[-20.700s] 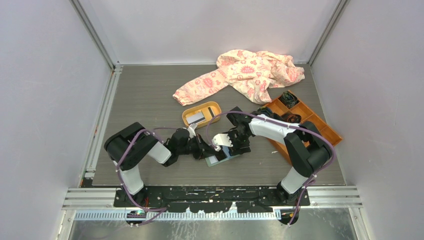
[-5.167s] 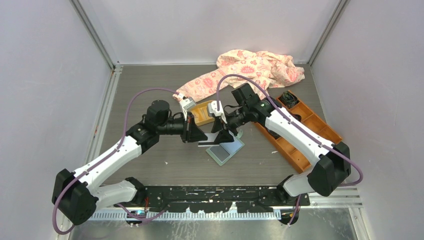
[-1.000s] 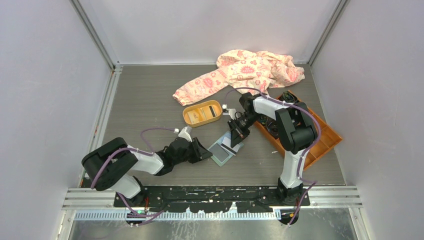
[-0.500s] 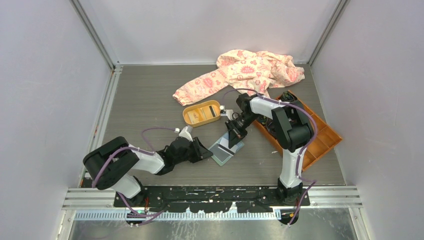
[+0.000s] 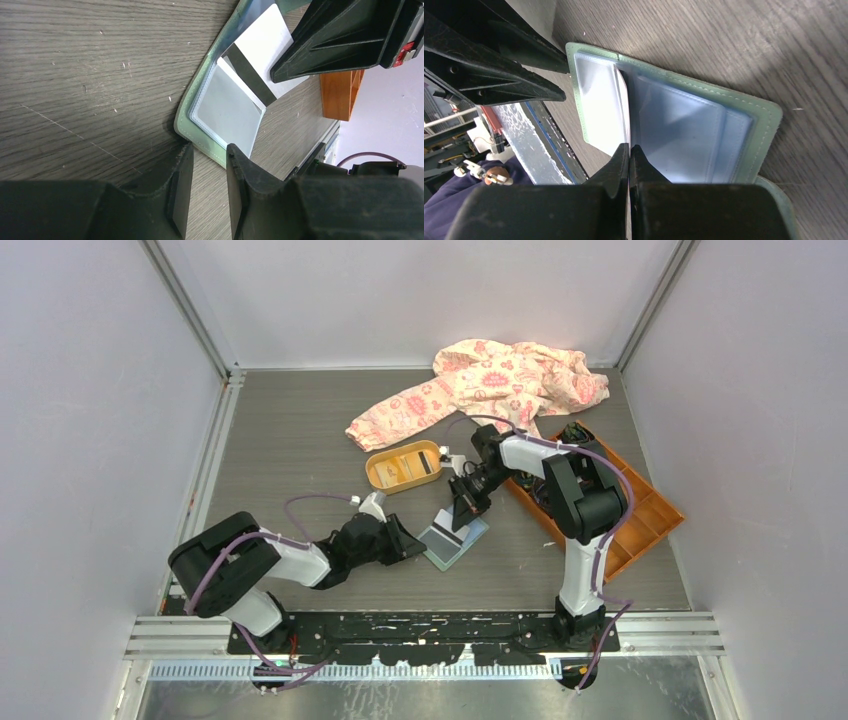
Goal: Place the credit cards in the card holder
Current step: Insert the credit card into the card holder.
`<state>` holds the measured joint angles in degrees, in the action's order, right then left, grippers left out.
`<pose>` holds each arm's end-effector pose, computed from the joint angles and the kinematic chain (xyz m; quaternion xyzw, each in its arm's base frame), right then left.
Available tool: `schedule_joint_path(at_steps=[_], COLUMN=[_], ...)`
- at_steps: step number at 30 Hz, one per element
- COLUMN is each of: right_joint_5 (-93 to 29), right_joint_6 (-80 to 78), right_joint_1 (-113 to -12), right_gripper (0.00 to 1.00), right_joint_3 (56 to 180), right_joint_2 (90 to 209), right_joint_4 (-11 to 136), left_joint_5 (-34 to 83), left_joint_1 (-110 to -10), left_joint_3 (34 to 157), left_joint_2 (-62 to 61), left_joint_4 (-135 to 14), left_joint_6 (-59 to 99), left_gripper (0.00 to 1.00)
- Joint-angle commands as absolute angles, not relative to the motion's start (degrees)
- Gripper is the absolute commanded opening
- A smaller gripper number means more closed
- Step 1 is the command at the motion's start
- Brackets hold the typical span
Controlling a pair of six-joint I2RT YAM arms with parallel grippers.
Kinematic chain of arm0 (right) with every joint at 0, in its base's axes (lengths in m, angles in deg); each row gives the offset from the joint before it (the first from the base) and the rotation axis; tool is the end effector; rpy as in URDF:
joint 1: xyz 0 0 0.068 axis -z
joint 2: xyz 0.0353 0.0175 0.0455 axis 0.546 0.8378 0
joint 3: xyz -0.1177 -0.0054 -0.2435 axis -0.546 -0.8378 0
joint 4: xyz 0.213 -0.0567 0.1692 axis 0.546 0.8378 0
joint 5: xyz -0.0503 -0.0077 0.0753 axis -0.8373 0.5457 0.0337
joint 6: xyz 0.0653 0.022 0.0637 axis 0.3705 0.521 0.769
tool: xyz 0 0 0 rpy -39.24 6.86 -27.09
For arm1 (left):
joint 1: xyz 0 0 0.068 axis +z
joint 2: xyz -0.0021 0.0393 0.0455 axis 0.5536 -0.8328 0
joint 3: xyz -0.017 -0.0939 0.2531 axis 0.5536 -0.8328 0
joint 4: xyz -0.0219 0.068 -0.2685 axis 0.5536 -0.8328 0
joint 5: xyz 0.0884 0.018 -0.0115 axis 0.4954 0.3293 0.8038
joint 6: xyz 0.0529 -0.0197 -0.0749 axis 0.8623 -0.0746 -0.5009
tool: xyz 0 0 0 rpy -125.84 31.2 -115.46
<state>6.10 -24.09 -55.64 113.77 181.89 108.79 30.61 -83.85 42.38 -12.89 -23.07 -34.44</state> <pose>0.3104 0.1946 0.0895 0.3103 -0.8673 -0.3891 0.0117 0.1884 -0.2313 0.0713 -0.1093 0.8594 -0.4319 0.2510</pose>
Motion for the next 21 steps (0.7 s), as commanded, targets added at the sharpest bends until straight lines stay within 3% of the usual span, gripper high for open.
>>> schedule_joint_path(at_steps=[1,21], right_joint_5=[5.7,4.7], right_joint_6=[-23.1,-27.0], right_joint_1=[-56.0,-56.4], right_gripper=[0.01,0.02], right_joint_3=[112.5,112.2], right_joint_2=[181.4,180.8], right_joint_4=[106.1,109.8], left_joint_5=[31.2,31.1], left_joint_1=[-84.1,-84.1], left_joint_3=[43.2,43.5], left_joint_2=[-14.5,-15.0], left_joint_4=[-24.9,-24.7], left_joint_6=[-33.8,-33.8], left_gripper=[0.32,0.31])
